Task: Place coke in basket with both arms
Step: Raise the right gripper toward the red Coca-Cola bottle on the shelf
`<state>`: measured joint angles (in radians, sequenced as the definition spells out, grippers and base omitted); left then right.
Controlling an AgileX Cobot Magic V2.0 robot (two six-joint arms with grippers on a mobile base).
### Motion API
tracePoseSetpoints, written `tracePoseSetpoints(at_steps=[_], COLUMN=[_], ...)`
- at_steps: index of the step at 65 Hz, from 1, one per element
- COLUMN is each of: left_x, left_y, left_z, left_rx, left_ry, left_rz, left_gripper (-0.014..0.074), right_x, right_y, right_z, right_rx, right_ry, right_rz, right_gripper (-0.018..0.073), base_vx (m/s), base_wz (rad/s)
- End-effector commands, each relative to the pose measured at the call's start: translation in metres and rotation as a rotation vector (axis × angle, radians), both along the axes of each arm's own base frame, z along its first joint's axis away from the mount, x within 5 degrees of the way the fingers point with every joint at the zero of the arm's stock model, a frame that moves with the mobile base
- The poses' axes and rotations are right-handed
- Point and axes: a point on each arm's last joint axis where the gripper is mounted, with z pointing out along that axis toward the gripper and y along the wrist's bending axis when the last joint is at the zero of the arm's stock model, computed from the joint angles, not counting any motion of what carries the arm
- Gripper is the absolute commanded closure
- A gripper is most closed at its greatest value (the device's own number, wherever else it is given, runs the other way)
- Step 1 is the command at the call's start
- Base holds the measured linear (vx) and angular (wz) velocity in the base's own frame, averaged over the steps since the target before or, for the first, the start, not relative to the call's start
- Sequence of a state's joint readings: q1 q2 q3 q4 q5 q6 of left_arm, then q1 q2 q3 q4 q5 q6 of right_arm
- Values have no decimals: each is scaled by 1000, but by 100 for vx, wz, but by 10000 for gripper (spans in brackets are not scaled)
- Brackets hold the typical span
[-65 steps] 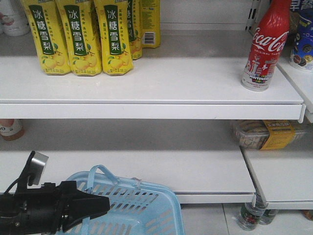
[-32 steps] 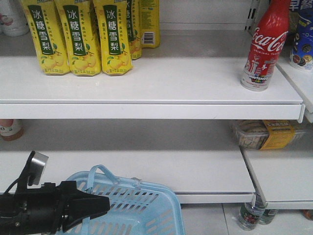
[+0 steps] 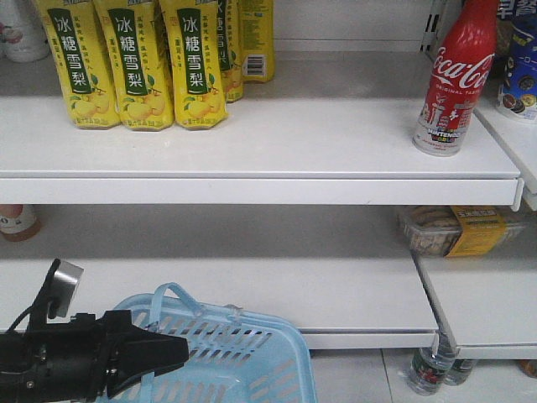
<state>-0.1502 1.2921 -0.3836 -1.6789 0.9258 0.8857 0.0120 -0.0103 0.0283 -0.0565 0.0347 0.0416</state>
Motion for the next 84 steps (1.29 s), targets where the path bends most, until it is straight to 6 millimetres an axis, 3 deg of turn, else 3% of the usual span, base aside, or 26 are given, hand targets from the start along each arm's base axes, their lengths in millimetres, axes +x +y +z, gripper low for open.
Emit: tracePoseSetpoints(at_steps=[1, 15, 24, 33, 45, 63, 71, 84], left_x=[3, 3, 3, 3, 3, 3, 3, 3], left_y=[-4, -4, -4, -4, -4, -4, -4, -4], left_z=[19, 19, 19, 19, 19, 19, 19, 19], left_rx=[-121, -121, -121, -121, -121, -121, -121, -121], left_ry=[-46, -46, -46, -46, -46, -46, -46, -46], left_rz=[15, 15, 15, 15, 15, 15, 15, 15], left_gripper=[603, 603, 603, 603, 603, 603, 603, 603], right_x=[-4, -1, 15, 35, 56, 57, 57, 57], right_y=[1, 1, -1, -1, 0, 0, 0, 0], right_z=[20, 73, 114, 142, 146, 145, 145, 145], right_rx=[-7, -42, -46, -40, -41, -39, -39, -39], right_ry=[-192, -187, -55, 48, 62, 70, 70, 68], right_rz=[8, 1, -10, -17, -11, -11, -11, -11], right_gripper=[569, 569, 569, 569, 569, 544, 475, 277], base_vx=[0, 0, 0, 0, 0, 0, 0, 0], base_wz=[0, 0, 0, 0, 0, 0, 0, 0])
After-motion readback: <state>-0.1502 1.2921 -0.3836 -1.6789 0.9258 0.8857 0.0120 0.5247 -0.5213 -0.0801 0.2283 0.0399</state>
